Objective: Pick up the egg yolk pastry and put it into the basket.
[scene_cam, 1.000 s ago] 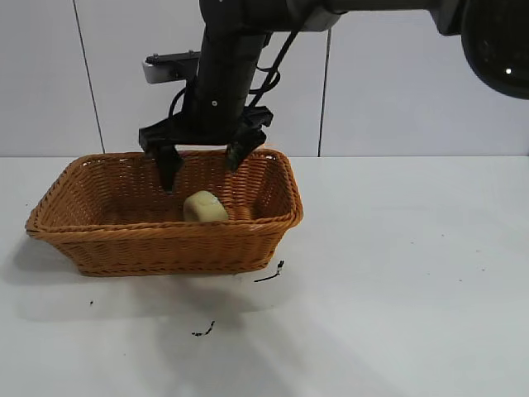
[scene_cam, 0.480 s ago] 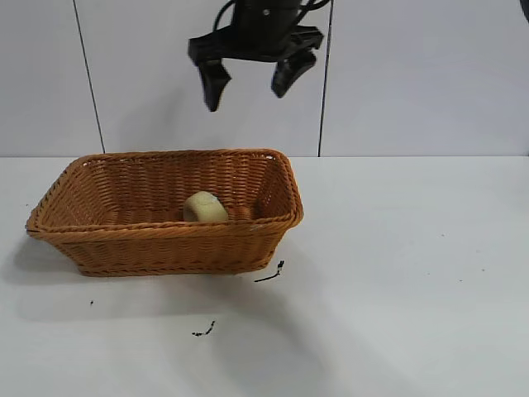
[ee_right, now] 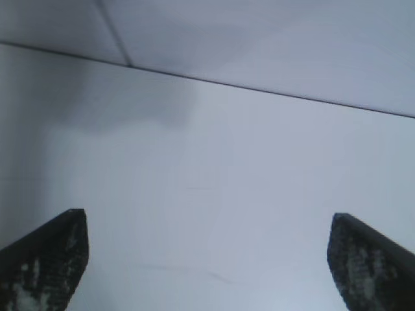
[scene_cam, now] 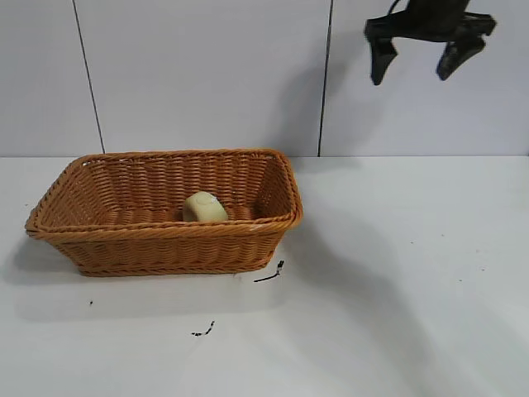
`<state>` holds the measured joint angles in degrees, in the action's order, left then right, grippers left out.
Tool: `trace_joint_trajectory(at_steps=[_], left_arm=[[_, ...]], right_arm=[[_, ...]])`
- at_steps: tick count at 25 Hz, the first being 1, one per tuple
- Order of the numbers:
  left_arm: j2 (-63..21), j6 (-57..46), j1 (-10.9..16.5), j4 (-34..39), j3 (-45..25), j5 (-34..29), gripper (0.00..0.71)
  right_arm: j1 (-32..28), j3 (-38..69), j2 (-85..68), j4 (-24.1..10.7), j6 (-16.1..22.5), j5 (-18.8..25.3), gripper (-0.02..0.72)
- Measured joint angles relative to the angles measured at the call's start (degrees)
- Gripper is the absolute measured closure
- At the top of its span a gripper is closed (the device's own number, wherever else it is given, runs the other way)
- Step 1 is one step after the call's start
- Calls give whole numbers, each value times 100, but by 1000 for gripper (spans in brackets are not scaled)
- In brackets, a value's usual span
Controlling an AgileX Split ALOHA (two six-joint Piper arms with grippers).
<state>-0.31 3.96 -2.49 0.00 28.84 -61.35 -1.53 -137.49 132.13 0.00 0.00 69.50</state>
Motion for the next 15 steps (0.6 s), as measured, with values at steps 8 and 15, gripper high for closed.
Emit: trace_joint_trajectory(at_steps=[8,15], left_arm=[[0,0,0,0,0,0,14],[0,0,0,0,0,0,14]], right_arm=[[0,1075,-950,95,-50,1,10],[0,3170,-2844,111,-158,3,10]])
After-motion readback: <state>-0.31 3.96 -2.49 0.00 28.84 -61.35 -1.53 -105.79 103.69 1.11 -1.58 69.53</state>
